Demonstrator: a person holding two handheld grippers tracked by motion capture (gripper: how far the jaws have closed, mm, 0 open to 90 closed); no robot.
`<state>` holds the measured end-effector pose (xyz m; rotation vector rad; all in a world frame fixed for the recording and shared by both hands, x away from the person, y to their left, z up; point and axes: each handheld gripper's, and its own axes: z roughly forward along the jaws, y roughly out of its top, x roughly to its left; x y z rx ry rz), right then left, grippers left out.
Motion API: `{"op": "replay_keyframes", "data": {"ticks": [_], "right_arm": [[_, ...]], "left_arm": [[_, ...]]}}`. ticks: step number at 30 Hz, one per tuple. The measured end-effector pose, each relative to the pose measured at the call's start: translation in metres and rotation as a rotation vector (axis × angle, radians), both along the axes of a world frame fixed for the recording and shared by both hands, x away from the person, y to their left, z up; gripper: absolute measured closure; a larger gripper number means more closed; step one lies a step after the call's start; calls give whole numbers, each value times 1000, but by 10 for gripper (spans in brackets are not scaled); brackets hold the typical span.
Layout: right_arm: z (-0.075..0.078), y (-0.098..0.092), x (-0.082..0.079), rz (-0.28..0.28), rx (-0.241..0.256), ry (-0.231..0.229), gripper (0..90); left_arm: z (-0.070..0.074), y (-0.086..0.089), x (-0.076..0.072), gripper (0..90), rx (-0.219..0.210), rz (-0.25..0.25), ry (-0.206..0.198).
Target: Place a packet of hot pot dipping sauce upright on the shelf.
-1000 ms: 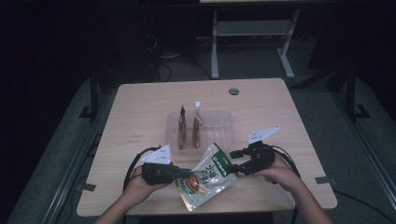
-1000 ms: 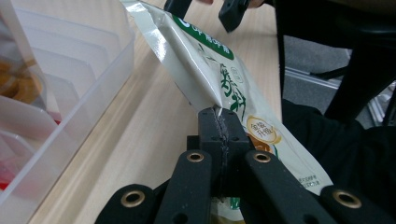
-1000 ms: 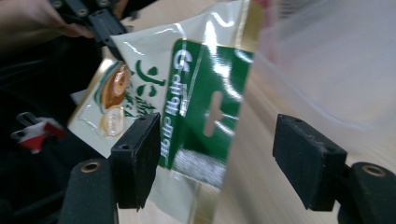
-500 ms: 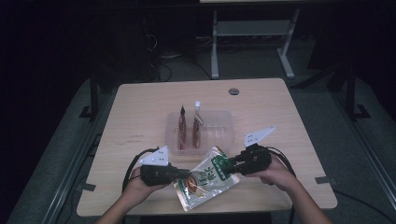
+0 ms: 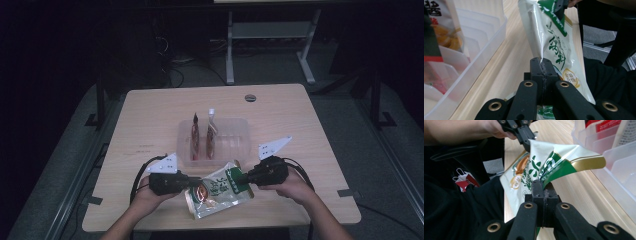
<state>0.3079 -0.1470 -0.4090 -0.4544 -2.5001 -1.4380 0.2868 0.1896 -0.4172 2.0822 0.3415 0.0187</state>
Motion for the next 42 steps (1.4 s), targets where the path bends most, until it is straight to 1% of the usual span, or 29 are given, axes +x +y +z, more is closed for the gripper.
{"op": "replay_keyframes", "data": {"ticks": [4,8,10,12,13,14,17,18,20,22,24,27,28,30,34,36,39,42], "right_arm": [[2,1,-3,12,7,-4,900],[6,0,-4,15,44,-2,900],[8,-1,-5,8,59,-3,900],[11,-2,-5,3,77,-9,900],[12,-2,-5,10,91,-4,900],[13,-3,-5,11,100,-5,900],[15,-3,-7,12,114,-2,900],[16,-3,-6,13,122,-1,900],[18,-3,-7,13,139,-3,900],[21,-2,-8,15,152,-2,900],[23,-2,-9,20,164,-2,900],[26,-1,-10,12,178,-13,900],[27,-2,-10,11,188,-8,900],[29,-2,-10,15,216,-2,900],[33,-1,-11,7,245,0,900],[34,-2,-11,0,247,-2,900],[37,-6,-12,-26,248,-22,900],[42,-11,-13,-74,259,-48,900]], "left_arm": [[-1,0,3,896,-6,8,9],[0,0,5,889,-17,18,8],[1,0,4,870,-18,26,-3],[2,-1,4,830,-19,35,-6],[2,-2,4,823,-4,40,-14],[2,-3,5,806,-7,50,-16],[3,-3,6,761,-20,55,-5],[3,-3,6,727,-23,62,-5],[4,-3,5,638,-14,82,-14],[5,-1,3,590,-9,85,-22],[6,0,2,538,0,104,-30],[7,3,1,501,7,119,-41],[8,3,1,492,1,122,-37],[9,3,-1,489,6,127,-49],[9,0,-3,476,12,118,-49],[8,-2,-5,473,19,106,-45],[6,-4,-6,466,40,80,-38],[5,-3,-7,465,48,70,-23]]}}
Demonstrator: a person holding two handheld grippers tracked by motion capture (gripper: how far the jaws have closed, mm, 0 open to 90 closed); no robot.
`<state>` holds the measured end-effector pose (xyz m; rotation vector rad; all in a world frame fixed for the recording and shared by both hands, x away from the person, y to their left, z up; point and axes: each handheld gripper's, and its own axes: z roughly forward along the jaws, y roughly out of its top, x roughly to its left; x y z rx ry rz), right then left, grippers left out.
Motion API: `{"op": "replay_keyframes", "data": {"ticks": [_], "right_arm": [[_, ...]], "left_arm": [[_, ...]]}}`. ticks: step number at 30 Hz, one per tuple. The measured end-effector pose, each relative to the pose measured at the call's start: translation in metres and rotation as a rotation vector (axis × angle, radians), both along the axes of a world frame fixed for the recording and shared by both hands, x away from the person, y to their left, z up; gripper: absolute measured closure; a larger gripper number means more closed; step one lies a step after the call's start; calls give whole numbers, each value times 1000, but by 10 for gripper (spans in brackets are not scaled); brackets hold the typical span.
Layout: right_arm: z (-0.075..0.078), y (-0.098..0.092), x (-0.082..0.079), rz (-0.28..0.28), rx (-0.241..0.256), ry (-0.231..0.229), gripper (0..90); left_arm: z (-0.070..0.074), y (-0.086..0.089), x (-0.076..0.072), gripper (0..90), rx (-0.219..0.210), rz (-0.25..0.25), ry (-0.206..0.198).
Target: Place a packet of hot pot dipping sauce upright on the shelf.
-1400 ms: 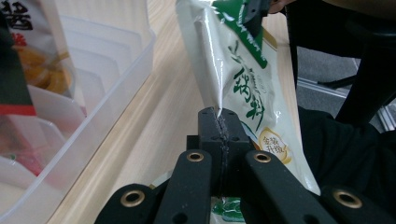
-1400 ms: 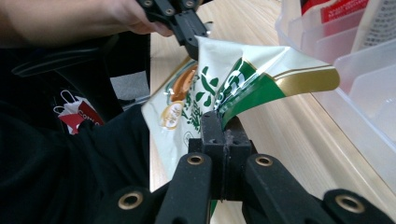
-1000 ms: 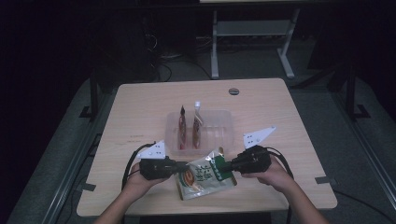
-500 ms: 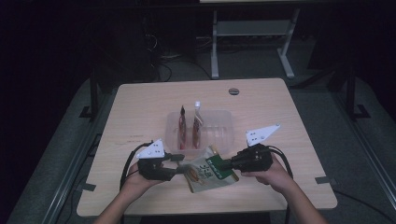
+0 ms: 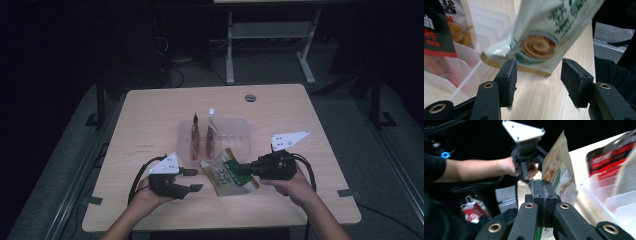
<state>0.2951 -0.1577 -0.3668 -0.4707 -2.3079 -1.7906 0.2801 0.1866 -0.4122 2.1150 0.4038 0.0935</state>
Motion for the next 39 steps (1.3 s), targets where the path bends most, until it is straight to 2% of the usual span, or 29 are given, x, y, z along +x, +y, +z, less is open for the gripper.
{"op": "replay_keyframes", "data": {"ticks": [3,17,18,24,32,39], "right_arm": [[7,-4,-2,-36,5,3,900],[31,-27,5,-178,36,-40,900],[35,-33,8,-201,57,-47,900],[47,-43,19,-265,81,-54,900],[55,-47,39,-330,61,-55,900],[55,-40,56,-365,31,-42,900]], "left_arm": [[0,2,0,465,-2,1,10],[-2,14,5,442,7,17,33],[-2,15,5,440,7,20,37],[-4,18,8,399,22,23,36],[-8,20,10,278,45,45,48],[-8,22,11,262,70,41,53]]}}
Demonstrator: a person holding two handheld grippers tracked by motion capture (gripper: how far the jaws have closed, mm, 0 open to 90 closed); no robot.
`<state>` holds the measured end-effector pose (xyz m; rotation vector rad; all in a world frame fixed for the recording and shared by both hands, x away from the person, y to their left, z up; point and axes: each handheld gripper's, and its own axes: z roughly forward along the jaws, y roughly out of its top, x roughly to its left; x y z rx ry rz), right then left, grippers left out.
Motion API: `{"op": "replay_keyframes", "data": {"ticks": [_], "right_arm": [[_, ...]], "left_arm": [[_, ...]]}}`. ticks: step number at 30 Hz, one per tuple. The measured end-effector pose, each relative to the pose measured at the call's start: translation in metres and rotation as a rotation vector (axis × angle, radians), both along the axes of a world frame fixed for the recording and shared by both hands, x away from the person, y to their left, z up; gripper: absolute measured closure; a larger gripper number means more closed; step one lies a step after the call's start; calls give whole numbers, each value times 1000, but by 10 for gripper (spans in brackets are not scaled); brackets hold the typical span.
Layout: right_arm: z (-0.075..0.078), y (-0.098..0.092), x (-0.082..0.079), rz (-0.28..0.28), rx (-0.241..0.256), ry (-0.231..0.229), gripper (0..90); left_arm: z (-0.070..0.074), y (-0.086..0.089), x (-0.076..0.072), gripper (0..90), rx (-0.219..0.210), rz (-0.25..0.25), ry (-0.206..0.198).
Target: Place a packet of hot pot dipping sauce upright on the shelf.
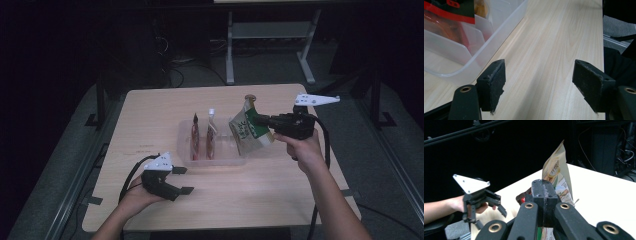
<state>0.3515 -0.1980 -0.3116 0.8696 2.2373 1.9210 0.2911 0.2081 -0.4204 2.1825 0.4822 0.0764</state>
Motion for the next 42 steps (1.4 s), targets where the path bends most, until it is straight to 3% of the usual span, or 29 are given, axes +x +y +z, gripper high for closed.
{"op": "replay_keyframes", "data": {"ticks": [17,22,27,29,34,39,42], "right_arm": [[-22,15,24,-69,-80,41,900],[-28,19,30,-90,-137,60,900],[-30,20,34,-98,-142,66,893],[-31,21,34,-119,-181,57,839],[-28,18,33,-124,-174,47,722],[-25,16,27,-140,-205,39,436],[-23,12,22,-136,-209,34,339]], "left_arm": [[-3,1,1,256,7,0,15],[-5,1,1,247,17,-2,17],[-6,2,3,241,27,-4,24],[-7,2,3,239,26,-2,24],[-7,2,3,237,25,5,25],[-7,3,4,231,27,10,34],[-7,4,5,222,36,12,37]]}}
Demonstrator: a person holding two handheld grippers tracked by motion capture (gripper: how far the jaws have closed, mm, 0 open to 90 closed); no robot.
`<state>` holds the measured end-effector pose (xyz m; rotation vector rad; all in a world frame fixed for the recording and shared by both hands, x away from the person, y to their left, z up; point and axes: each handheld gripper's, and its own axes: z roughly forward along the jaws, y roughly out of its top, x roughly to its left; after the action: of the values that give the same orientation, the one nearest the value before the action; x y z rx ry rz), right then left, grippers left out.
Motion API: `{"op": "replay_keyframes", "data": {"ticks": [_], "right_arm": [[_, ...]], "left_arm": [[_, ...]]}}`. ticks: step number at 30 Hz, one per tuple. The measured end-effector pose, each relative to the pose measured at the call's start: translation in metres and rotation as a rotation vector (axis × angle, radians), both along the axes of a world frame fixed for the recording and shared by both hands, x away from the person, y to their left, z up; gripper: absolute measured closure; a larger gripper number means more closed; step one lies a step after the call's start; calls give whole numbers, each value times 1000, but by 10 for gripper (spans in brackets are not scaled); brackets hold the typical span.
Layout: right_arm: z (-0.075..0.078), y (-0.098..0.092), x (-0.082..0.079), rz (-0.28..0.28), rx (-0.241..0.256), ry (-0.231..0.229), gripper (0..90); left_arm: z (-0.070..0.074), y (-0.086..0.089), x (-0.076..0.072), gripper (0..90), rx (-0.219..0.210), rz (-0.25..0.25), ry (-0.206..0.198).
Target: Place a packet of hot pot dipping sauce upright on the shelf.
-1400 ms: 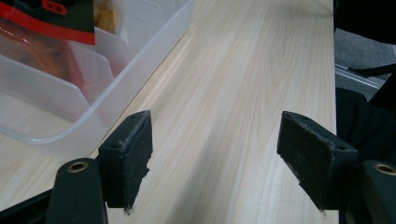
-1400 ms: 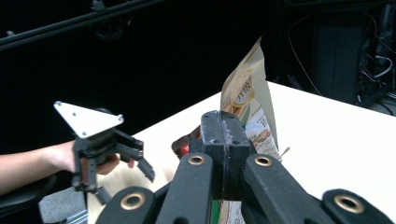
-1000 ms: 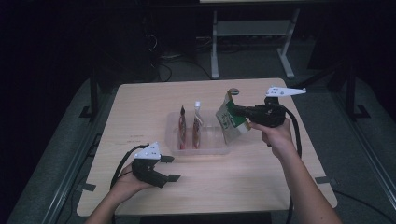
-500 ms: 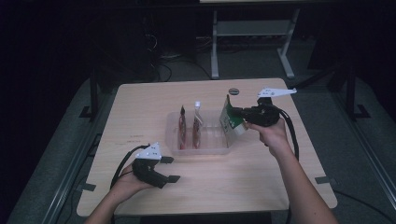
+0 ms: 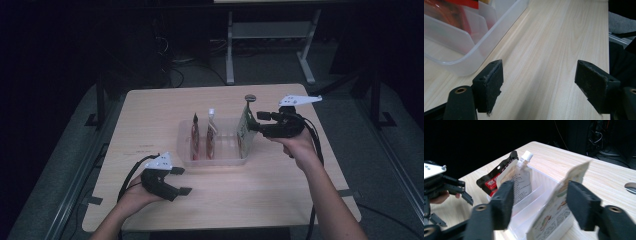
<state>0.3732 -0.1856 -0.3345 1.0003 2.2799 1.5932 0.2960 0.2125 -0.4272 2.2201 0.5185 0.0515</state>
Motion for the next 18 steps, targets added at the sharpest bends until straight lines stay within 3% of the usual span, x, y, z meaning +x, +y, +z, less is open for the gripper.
{"op": "replay_keyframes", "data": {"ticks": [6,9,18], "right_arm": [[2,-8,-12,17,-44,-26,259],[2,-14,-20,30,-38,-36,239],[-13,-28,-42,38,-93,-43,184]], "left_arm": [[1,3,0,216,8,6,2],[1,6,0,214,1,16,4],[1,23,-3,209,1,44,8]]}}
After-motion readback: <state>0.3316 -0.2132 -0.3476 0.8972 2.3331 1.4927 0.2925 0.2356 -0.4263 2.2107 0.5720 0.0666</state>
